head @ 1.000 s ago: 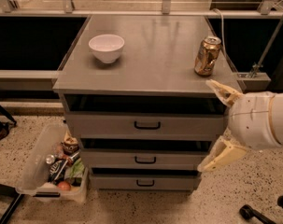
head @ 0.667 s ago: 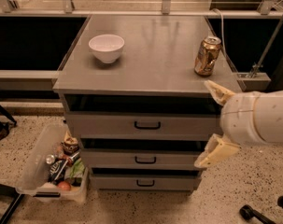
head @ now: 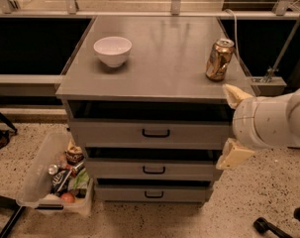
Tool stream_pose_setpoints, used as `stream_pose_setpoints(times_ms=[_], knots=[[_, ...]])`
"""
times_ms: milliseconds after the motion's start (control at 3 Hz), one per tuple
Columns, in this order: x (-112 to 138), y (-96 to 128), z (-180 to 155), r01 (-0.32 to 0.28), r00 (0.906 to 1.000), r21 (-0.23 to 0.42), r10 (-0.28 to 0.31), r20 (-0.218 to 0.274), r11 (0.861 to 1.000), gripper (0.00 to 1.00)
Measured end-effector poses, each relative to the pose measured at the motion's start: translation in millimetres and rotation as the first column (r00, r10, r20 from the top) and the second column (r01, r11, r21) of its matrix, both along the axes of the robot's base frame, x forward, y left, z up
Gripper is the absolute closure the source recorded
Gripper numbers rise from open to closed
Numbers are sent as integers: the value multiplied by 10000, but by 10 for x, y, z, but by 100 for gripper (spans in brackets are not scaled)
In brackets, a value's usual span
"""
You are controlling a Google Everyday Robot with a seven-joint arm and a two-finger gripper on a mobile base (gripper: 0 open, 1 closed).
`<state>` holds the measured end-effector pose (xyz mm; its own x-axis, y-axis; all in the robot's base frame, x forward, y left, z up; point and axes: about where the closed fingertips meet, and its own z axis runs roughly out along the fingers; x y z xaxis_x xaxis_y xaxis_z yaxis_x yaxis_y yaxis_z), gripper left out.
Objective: Open top drawer
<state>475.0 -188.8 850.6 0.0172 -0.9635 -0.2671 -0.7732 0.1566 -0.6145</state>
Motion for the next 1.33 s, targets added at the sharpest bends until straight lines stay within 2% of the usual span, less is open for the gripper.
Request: stream_pose_setpoints(times_ms=[333,667,1000,1333], knots=[[18,-80,-4,-34,9999,-506,39,92,9987,0],[18,-80,-4,-35,10000,-505,39,92,9987,0],[44,-51,-501,-109,9978,611,148,-648,9981,0],[80,-2,-1249,-54,9827,2374,491,-1786,9714,0]])
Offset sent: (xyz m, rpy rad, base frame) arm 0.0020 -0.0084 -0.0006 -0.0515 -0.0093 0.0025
